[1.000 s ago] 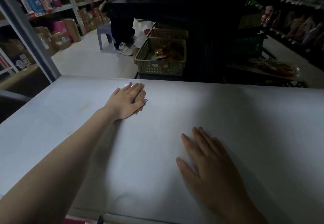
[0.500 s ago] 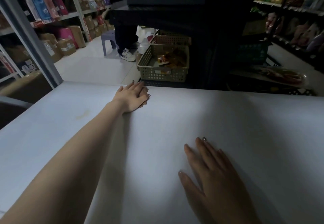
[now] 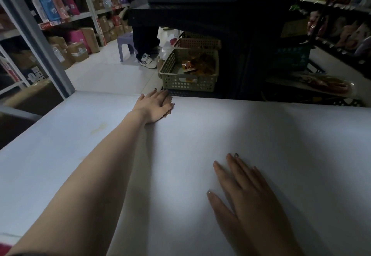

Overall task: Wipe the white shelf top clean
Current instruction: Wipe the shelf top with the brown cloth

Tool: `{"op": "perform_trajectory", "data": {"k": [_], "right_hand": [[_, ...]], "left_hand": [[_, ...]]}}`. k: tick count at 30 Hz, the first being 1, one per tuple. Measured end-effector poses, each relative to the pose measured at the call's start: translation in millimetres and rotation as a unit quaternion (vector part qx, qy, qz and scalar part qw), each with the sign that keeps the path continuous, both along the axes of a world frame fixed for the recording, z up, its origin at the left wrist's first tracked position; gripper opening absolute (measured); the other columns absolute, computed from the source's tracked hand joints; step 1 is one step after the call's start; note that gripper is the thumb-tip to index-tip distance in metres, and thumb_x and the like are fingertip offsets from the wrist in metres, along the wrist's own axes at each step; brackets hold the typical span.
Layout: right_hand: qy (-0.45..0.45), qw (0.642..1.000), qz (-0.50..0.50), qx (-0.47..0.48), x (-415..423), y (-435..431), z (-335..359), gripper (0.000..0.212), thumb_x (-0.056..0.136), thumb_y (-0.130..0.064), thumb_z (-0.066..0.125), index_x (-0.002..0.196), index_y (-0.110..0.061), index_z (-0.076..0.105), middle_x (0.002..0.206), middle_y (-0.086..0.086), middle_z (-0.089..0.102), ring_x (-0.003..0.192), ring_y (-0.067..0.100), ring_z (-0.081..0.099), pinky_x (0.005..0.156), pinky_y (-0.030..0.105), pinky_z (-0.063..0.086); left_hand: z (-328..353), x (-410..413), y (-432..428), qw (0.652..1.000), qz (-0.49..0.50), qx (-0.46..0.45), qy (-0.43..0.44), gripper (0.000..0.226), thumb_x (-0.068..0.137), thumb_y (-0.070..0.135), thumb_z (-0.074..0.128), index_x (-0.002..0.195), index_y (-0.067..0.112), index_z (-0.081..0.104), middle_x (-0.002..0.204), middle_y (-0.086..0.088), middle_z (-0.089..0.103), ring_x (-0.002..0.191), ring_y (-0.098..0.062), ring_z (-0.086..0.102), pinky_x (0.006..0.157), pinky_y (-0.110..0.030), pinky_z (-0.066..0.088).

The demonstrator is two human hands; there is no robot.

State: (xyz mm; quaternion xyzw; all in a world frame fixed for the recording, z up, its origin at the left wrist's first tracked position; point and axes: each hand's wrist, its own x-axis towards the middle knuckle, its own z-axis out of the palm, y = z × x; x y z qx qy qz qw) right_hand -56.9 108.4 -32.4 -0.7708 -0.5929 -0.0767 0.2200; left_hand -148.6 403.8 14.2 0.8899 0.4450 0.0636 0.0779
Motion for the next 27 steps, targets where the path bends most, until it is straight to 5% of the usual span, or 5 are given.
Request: {"op": "perform_trajectory", "data": {"k": [6, 20, 27], "right_hand": [[-0.004, 1.000, -0.001, 0.003, 0.7, -3.2, -0.3, 0.055, 0.082, -0.051, 0.039, 0.123, -0.021, 0.062, 0.132, 0.010, 0.056, 0.125, 0.017, 0.038, 0.103, 0.032, 0.022], [-0.018, 0.999, -0.022, -0.039, -2.6, -8.3, 5.4, 0.054, 0.083, -0.051, 0.039, 0.124, -0.023, 0.060, 0.132, 0.008, 0.056, 0.122, 0.022, 0.052, 0.101, 0.033, 0.023], [-0.005, 0.998, -0.023, -0.056, -4.8, -9.3, 10.6, 0.055, 0.083, -0.051, 0.038, 0.122, -0.022, 0.062, 0.131, 0.009, 0.056, 0.122, 0.023, 0.053, 0.103, 0.030, 0.019]], "left_hand": [[-3.2, -6.3, -8.3, 1.000, -0.011, 0.008, 0.003, 0.056, 0.096, 0.043, 0.031, 0.146, 0.021, 0.020, 0.154, 0.003, 0.022, 0.143, -0.016, 0.009, 0.113, -0.039, 0.010], [-13.6, -54.8, -65.9, 0.998, -0.063, 0.011, 0.005, 0.090, 0.067, 0.069, 0.003, 0.148, 0.029, 0.012, 0.155, 0.010, 0.014, 0.143, -0.009, 0.003, 0.112, -0.034, 0.008], [-17.6, -86.3, -96.6, 0.995, -0.091, 0.036, 0.004, 0.087, 0.070, 0.067, 0.001, 0.148, 0.029, 0.011, 0.155, 0.013, 0.012, 0.143, -0.006, 0.001, 0.108, -0.027, 0.005]]}}
